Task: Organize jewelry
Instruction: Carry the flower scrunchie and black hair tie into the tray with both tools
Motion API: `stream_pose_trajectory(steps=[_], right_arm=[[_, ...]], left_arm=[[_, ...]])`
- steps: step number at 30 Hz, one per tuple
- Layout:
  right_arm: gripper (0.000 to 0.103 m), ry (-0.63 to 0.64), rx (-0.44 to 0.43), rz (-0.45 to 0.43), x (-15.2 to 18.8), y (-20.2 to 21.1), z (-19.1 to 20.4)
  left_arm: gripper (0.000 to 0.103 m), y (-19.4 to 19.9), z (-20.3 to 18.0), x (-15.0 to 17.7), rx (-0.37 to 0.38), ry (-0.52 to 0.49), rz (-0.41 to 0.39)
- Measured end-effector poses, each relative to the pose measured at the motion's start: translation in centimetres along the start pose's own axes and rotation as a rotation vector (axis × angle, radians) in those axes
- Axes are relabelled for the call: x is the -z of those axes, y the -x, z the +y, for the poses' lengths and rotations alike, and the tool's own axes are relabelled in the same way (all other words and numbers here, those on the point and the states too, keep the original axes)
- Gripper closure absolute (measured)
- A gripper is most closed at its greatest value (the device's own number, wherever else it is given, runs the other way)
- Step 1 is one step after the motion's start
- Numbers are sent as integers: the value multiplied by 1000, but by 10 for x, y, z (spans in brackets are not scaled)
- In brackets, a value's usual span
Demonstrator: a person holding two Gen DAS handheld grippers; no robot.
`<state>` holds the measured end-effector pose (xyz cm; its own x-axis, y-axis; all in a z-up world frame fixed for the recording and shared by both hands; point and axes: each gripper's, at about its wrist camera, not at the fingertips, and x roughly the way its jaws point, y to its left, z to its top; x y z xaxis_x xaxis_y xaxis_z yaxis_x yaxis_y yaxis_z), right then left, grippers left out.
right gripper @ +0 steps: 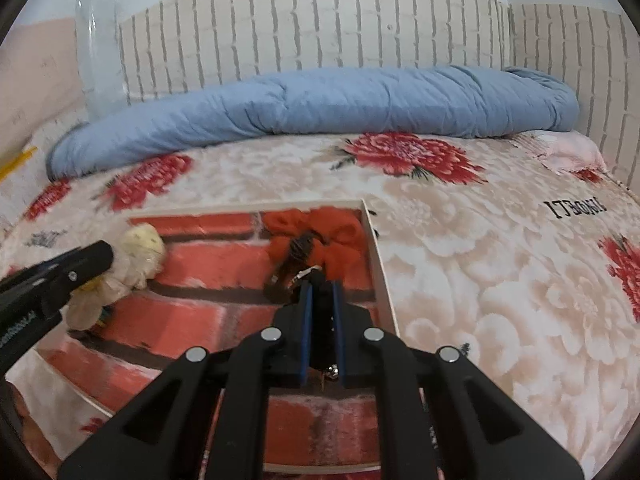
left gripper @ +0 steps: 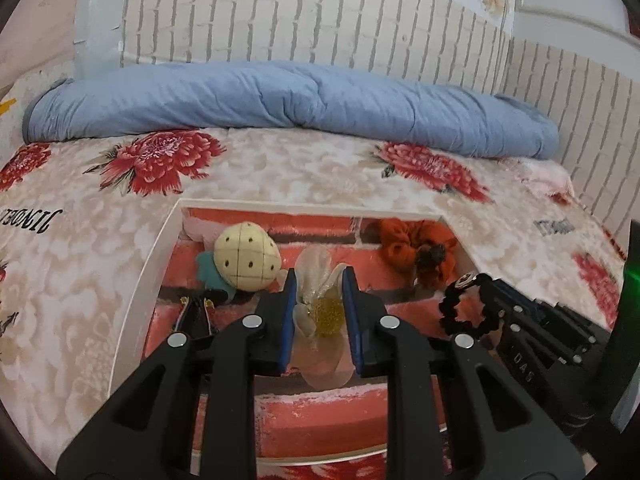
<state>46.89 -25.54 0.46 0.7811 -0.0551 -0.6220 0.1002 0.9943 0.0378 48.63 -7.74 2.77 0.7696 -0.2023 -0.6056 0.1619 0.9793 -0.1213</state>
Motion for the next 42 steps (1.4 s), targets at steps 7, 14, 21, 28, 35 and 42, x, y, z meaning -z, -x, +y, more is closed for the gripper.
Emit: stream_pose_trajectory(steps=[7,14,21,28,35,42], right_arm=[[93,-21,6,33,6,-11,-7],[93,-30,-5,62,11,-23,-8],[93,-29,-5,78,13,-30,-7],[93,-24,-1,89,14,-35,-6],[93,-16,0,97,14,-38,-4],[93,-12,5,99,14,-40,-3]], left_arm=[[82,-15,2,8,-23,-9,37],[82,-31,2,15,-50,-23,79],[79,-37,2,19,-69,-39,95],[78,-45,5,21,-81,-34,119],[76,-49,4,23,-92,-44,131],[72,-53,6,25,-99,-39,145]])
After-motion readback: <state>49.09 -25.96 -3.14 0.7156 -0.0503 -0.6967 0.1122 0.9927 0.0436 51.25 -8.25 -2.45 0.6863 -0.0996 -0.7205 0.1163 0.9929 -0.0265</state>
